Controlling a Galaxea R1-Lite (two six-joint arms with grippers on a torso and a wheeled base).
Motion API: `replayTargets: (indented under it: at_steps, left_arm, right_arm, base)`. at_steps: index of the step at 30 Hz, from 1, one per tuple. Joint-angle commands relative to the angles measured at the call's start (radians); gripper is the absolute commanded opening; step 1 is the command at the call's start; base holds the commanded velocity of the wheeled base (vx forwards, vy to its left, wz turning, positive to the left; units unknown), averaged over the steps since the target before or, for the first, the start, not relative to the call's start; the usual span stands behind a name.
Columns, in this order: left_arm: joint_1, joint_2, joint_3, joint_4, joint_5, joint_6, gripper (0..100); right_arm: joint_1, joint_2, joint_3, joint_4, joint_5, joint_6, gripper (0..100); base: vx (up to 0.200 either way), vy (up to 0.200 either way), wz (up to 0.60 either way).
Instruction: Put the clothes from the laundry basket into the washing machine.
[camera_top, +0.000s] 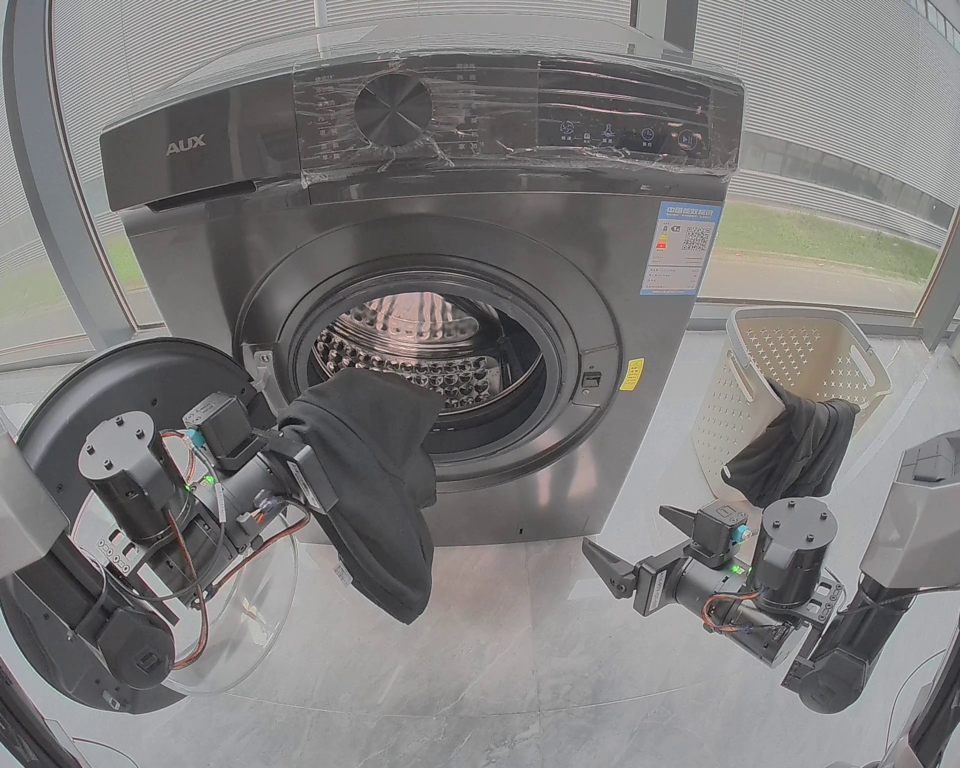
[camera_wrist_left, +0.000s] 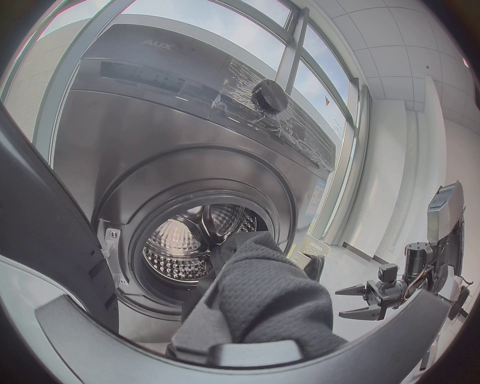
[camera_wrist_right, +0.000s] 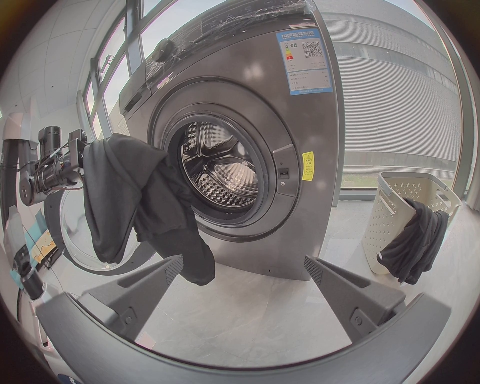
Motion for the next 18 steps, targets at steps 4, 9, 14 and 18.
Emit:
replayTargets:
  at_steps: [4,9,14,18]
  left_arm:
    - [0.006,-0.007,0.042,-0.007,0.011,0.022,0]
    - [0.004,-0.012,0.085,-0.007,0.017,0.063,0]
    - [0.006,-0.005,0.08,-0.006,0.052,0.091,0]
    - [0.001,0.005,0.088,-0.006,0.087,0.117,0]
  right_arm:
    - [-0.006,-0.004,-0.011,-0.002,-0.004,0.002,100]
    - [-0.011,-0.007,-0.02,-0.002,-0.005,0.002,100]
    - [-0.022,-0.008,-0.02,-0.002,-0.005,0.002,100]
    - [-0.025,-0.01,-0.022,-0.002,-0.004,0.002,100]
  base:
    - [0.0,0.0,0.0]
    - [0.0,0.0,0.0]
    - [0.0,0.0,0.0]
    - [0.0,0.0,0.0]
